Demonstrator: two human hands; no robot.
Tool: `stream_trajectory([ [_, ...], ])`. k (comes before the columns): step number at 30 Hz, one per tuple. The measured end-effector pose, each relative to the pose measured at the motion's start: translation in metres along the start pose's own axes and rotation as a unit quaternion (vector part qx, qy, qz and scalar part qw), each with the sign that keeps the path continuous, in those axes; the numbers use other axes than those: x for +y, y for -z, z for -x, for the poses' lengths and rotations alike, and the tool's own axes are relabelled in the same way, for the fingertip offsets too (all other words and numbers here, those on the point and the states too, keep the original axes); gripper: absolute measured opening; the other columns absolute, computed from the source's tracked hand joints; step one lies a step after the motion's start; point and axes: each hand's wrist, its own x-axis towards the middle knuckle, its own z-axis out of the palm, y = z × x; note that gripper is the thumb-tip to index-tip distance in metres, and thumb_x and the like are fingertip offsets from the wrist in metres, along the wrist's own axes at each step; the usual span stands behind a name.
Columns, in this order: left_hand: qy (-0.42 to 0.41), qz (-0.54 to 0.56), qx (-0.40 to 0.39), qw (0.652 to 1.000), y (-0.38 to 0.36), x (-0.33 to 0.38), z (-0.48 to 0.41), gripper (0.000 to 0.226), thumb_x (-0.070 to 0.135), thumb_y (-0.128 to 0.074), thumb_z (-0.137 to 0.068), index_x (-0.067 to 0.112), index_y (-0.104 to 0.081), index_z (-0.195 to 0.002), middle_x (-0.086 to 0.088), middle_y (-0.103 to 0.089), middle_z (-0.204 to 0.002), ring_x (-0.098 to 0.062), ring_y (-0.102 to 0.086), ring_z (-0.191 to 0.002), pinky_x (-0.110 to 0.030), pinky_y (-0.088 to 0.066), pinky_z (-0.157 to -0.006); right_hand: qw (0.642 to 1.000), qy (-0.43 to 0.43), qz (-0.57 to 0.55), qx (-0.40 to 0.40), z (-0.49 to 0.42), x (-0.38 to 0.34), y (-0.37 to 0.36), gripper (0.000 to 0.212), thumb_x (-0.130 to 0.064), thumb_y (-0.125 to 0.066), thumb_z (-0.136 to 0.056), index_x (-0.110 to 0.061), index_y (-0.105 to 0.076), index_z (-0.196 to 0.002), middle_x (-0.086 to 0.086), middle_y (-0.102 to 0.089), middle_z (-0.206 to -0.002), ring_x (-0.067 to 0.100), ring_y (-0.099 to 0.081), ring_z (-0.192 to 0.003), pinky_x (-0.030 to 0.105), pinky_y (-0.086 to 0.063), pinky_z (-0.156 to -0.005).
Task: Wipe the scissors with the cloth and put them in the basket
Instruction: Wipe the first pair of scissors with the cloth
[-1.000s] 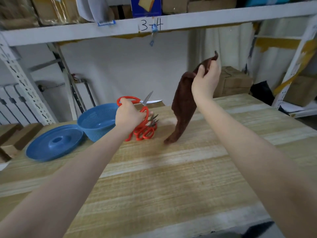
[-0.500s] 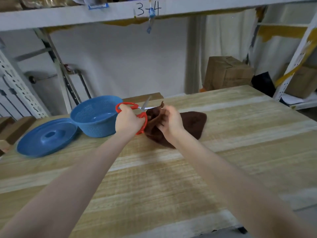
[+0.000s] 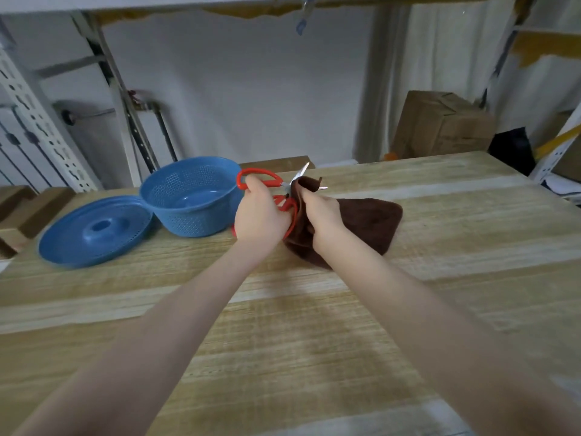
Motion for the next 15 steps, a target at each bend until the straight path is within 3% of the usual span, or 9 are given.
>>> stream_trajectory([
  [3,0.0,-0.013,-0.009,1.0,-0.002,0.0,0.002,0.045,0.026,-0.058,-0.087,0.002,-0.038,-0.12,-0.009,-0.063,-0.104,-0.023,-0.059,-0.081,-0.031,-0.04,-0.061,1.0,0.005,0.001,0.021,0.003,-0.004,-0.005,0.019,-0.021,-0.076,-0.08,-0.008,-0.066,-0.09,0.008,-0.072,-0.092,0.025,-0.069,-0.081,0.041,-0.058,-0.082],
  [8,0.026,-0.036,-0.031,0.999,0.004,-0.005,0.0,0.047,0.035,-0.061,-0.087,0.003,-0.036,-0.111,0.0,-0.055,-0.083,-0.024,-0.058,-0.078,-0.032,-0.042,-0.061,0.999,0.023,0.023,0.027,0.003,-0.006,0.001,0.017,-0.016,-0.074,-0.083,-0.015,-0.058,-0.079,0.006,-0.067,-0.084,0.022,-0.065,-0.077,0.035,-0.056,-0.078],
  [12,0.032,-0.039,-0.041,0.998,0.005,-0.004,-0.002,0.05,0.04,-0.064,-0.084,0.005,-0.035,-0.107,0.001,-0.054,-0.081,-0.021,-0.055,-0.075,-0.031,-0.042,-0.061,0.999,-0.009,0.027,0.028,0.0,-0.006,0.005,0.025,-0.017,-0.074,-0.082,-0.009,-0.065,-0.104,0.01,-0.07,-0.098,0.025,-0.068,-0.087,0.032,-0.055,-0.076],
  [15,0.029,-0.054,-0.041,0.997,0.002,-0.005,-0.001,0.051,0.039,-0.064,-0.084,0.005,-0.037,-0.11,-0.002,-0.057,-0.085,-0.024,-0.06,-0.079,-0.033,-0.047,-0.061,0.998,-0.047,0.0,0.042,0.001,-0.005,0.006,0.03,-0.014,-0.074,-0.078,-0.009,-0.063,-0.106,0.01,-0.07,-0.099,0.026,-0.068,-0.089,0.035,-0.056,-0.081],
])
